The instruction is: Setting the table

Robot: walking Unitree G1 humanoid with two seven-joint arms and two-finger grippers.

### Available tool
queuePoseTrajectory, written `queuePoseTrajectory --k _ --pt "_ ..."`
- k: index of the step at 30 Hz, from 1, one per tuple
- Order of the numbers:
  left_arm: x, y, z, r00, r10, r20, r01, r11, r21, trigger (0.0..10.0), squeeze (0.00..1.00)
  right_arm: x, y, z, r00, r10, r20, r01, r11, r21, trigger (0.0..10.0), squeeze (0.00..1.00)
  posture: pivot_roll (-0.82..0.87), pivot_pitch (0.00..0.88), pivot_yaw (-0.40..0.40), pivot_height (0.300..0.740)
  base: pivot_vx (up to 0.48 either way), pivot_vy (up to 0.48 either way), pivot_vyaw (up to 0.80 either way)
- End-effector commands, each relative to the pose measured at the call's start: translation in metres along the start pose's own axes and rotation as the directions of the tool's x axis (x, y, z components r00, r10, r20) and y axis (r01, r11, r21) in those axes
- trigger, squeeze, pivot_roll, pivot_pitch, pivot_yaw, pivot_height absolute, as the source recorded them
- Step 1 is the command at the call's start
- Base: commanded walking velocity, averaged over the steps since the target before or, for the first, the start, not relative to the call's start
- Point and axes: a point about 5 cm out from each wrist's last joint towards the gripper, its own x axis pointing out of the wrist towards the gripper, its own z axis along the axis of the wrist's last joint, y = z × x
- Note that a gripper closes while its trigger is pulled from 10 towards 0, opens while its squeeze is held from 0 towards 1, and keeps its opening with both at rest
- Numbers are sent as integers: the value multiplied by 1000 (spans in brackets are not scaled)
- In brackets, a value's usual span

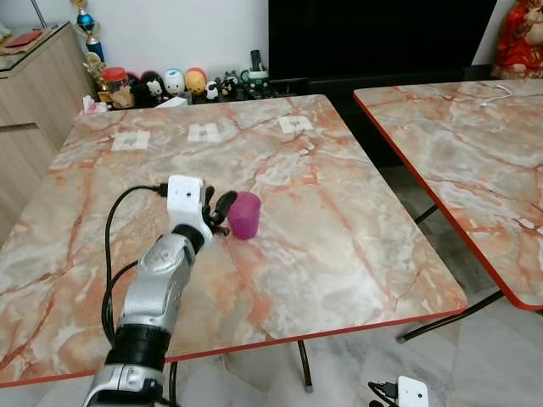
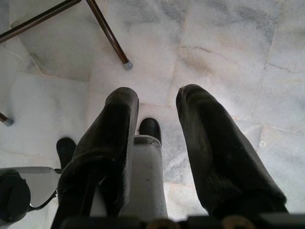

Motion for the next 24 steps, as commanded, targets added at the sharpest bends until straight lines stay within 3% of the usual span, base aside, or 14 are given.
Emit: queuePoseTrajectory --k 1,4,5,6,8,24 --pt "3 -1 -5 999 4 -43 -4 1000 4 10000 1000 0 -1 -2 1000 -5 -9 4 1000 -10 10000 0 50 0 -8 740 0 0 0" --pt "9 -5 -7 995 28 -97 -26 999 21 10000 1000 0 -1 -2 1000 -5 -11 5 1000 -13 10000 0 48 0 -5 740 0 0 0" --pt "12 -7 -10 991 35 -132 -29 998 47 10000 867 0 -1 -2 1000 -5 -11 5 1000 -13 10000 0 47 0 -3 740 0 0 0" --pt "13 -8 -10 989 34 -142 -25 998 60 10000 35 0 -1 -2 1000 -5 -11 5 1000 -13 10000 0 46 0 -2 740 0 0 0" --pt "15 -11 -13 986 42 -161 -27 995 94 10000 0 0 -1 -2 1000 -4 -12 4 1000 -13 10000 0 43 0 -1 740 0 0 0" --pt "28 -14 -9 975 106 -193 -101 994 34 10000 0 0 0 -1 1000 -4 -10 4 1000 -12 10000 0 42 0 -2 740 0 0 0"
